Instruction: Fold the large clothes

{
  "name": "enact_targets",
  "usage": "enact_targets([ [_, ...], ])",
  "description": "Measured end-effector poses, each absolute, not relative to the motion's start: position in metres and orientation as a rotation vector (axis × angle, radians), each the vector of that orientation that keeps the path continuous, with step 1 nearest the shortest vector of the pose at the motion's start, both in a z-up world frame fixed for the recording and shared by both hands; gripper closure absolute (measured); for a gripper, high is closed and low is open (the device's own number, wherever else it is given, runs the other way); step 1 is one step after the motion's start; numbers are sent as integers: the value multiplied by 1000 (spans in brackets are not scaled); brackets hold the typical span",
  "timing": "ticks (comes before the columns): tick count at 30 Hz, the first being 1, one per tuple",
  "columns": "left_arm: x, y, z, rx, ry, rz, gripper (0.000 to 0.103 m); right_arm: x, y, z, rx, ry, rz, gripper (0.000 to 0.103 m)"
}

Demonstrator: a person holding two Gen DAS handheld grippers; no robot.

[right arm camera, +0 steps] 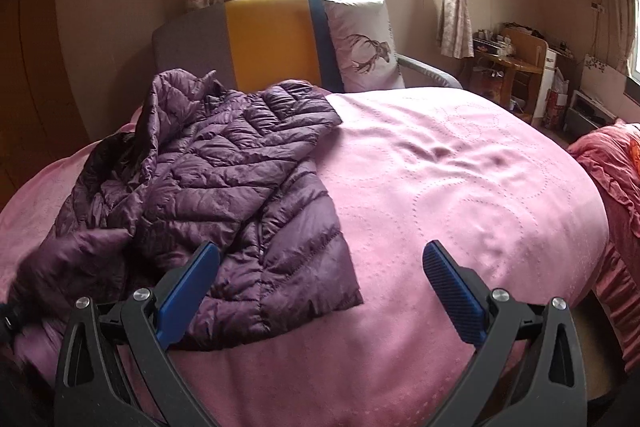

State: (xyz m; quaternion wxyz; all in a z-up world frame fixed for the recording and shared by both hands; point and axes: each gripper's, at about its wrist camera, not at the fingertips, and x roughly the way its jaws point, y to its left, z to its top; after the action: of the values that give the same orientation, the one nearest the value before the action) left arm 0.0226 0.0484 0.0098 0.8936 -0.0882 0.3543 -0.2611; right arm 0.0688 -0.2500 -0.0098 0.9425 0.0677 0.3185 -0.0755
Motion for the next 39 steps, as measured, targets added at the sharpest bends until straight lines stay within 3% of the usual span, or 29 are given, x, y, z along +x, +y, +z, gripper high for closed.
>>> enact_targets([
  [5,59,144,44,-340,622,-323,94,100,-217,-10,68,668,-12,2],
  [12,122,261,41,-456,621,41,94,156,-159,-29,-45,743,170,3],
  [14,141,291,35,-494,640,161,94,174,-146,-45,-92,794,190,13],
  [16,154,318,26,-517,675,263,94,190,-140,-60,-127,880,230,55],
  [17,156,322,25,-522,684,299,88,191,-143,-61,-122,890,234,60],
  [19,159,332,20,-518,696,416,64,189,-154,-53,-119,862,220,79],
  [20,163,332,18,-524,698,439,35,189,-162,-48,-106,850,213,81],
  [21,158,333,17,-537,683,459,19,188,-175,-40,-82,837,204,83],
  [26,139,320,-5,-552,694,397,18,193,-254,5,-11,726,21,85],
  [29,128,305,-18,-541,710,325,18,206,-315,23,14,673,-180,102],
  [35,109,247,-34,-518,769,100,18,242,-432,20,136,704,-492,102],
  [36,107,235,-36,-505,783,65,18,244,-442,18,162,721,-486,98],
  [37,106,227,-37,-490,794,45,18,244,-448,16,196,725,-460,82],
  [38,105,218,-39,-470,802,31,18,242,-447,16,222,718,-425,60],
  [39,104,212,-40,-455,807,23,18,240,-443,14,243,702,-371,29],
])
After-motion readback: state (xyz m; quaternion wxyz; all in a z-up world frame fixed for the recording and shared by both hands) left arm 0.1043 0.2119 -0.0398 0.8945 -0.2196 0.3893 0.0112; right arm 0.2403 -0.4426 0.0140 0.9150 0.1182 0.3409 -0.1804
